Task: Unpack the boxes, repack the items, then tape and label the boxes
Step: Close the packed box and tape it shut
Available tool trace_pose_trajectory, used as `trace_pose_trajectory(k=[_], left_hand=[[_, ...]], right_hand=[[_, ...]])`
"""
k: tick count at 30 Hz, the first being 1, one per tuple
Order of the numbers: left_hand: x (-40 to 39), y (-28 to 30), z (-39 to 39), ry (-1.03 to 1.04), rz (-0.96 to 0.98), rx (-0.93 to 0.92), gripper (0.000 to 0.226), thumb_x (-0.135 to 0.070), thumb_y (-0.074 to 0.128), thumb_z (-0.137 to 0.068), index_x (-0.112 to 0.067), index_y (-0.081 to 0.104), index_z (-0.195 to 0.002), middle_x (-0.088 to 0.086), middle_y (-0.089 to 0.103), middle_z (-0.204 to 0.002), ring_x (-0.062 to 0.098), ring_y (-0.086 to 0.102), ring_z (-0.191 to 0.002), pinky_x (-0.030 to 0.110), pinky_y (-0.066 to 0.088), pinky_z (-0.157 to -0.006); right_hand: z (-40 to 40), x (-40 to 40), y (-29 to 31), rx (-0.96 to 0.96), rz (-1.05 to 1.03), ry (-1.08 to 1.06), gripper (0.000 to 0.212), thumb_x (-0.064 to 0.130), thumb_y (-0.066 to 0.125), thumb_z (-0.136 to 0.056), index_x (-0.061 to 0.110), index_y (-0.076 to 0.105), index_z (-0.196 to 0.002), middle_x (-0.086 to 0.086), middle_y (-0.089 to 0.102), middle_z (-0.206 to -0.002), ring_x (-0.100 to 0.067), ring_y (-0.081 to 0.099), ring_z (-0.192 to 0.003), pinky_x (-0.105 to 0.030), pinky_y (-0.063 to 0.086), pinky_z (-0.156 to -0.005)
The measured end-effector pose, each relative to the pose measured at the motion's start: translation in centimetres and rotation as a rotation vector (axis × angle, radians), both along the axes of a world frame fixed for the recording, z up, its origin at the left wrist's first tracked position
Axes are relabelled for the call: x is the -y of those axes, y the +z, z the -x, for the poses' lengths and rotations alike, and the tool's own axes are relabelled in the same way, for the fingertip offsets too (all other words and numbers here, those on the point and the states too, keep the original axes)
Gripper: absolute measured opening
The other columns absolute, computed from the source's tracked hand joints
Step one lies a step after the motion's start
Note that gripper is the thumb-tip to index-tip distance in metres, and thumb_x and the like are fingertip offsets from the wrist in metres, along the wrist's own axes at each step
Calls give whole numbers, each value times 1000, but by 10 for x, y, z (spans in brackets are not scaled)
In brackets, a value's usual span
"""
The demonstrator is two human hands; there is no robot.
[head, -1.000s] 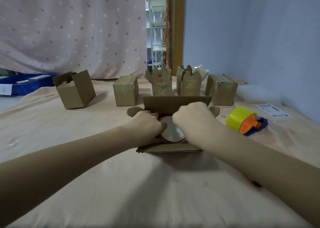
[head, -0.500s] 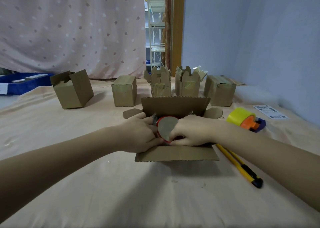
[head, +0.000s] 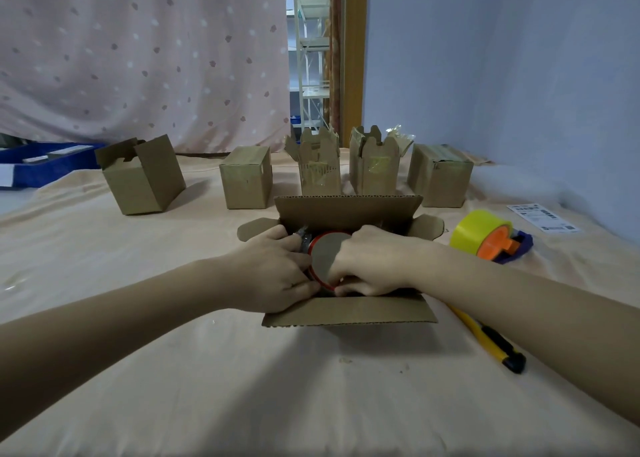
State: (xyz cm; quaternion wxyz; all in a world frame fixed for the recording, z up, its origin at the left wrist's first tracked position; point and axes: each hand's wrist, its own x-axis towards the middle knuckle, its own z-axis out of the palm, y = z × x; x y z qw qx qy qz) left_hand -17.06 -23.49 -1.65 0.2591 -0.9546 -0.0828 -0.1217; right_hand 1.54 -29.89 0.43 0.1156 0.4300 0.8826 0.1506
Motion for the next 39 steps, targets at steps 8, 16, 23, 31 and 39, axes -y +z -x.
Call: trace_pose_trajectory(k=[8,16,23,31,39], left_hand=[[-2,0,-7,104,45,-12,50,-40,30,-88,-22,62,-53,-8,57,-54,19,48,-60,32,33,-65],[17,45,-23,614,-18,56,32,-46,57,-88,-22,64,-108,2,48,-114,22,43,-111,29,34,-72],[13,32,-32,785,-78,-43,37,-45,57,-88,-23,60,-117,7,40,-125,30,30,-122,40,26,-95],[18,17,-32,862,34,142,21,-32,56,-87,-19,63,-102,5,36,-120,29,32,-116,37,25,-79],[20,11,-28,814,-98,163,20,-25,42,-95,-13,57,-102,6,39,-113,28,35,-110,38,19,-74]], right_hand=[[11,-4,2,88,63,-92,24,29,45,-99,25,64,-113,3,54,-86,-15,46,-77,-27,32,-55],[6,-5,8,-255,305,-341,28,33,48,-96,15,69,-99,1,66,-90,-20,60,-83,-35,50,-77],[1,-15,5,-404,-88,-271,63,32,65,-85,17,42,-141,0,38,-139,-17,36,-126,-34,42,-92],[2,-24,1,-323,8,-277,72,35,68,-84,11,34,-143,-4,36,-142,-19,34,-127,-32,38,-101],[11,-20,1,-297,-57,-290,59,35,68,-82,13,49,-134,-1,39,-138,-18,34,-124,-34,43,-83]])
